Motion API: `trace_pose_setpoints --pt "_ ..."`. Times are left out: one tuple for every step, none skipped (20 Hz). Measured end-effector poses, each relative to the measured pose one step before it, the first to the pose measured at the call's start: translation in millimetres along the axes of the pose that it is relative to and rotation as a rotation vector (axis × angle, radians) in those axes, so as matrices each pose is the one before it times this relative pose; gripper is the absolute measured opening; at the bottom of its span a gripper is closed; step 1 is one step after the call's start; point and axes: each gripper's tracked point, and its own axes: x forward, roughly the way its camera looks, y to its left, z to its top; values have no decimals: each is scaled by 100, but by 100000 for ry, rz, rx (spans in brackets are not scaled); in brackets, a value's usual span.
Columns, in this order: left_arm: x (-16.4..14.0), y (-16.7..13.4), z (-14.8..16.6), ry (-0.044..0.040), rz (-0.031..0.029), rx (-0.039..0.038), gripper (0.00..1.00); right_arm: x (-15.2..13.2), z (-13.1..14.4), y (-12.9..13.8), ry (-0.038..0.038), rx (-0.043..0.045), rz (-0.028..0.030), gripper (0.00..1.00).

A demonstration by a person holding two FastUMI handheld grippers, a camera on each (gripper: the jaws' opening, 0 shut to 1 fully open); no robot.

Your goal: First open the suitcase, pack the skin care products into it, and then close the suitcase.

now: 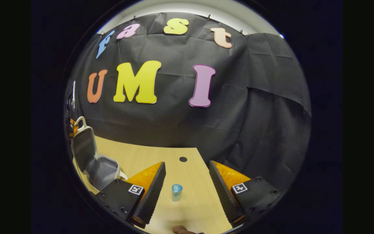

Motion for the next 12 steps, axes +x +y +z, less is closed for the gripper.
trace_pose_setpoints --pt "510 1299 -1845 1934 732 -582 3 134 -256 744 1112 693 -136 80" --pt "553 1435 -1926 2593 675 -1657 3 -11 -168 613 1048 865 -189 80" --pt "590 1191 -1626 1626 128 -1854 3 25 -197 737 805 444 -78 80" --pt "666 1224 -2150 4017 663 -2030 3 18 -191 666 593 -72 -154 80" --pt "960 714 -1872 2871 -482 -2452 3 42 -315 520 594 -617 -316 80" --pt "688 437 -1482 2796 -1 -1602 3 -70 -197 412 438 -544 -432 80" --pt "763 306 -1942 2810 -291 -1791 3 -78 -229 421 614 -375 -3 80" --pt "937 277 -1562 3622 -32 -1744 3 -117 -208 386 696 -520 34 79" --pt "1006 40 -1257 2597 -445 -2040 3 -68 -321 328 653 -1039 -276 79" --pt "1206 -328 -1190 2408 -1106 -2670 3 -16 -127 149 658 -946 -298 79" --pt "899 -88 -941 1708 -1435 -2253 3 -126 -212 47 647 -530 -522 80" --pt "991 -202 -973 363 -2000 -696 3 -179 3 7 383 85 -489 80"
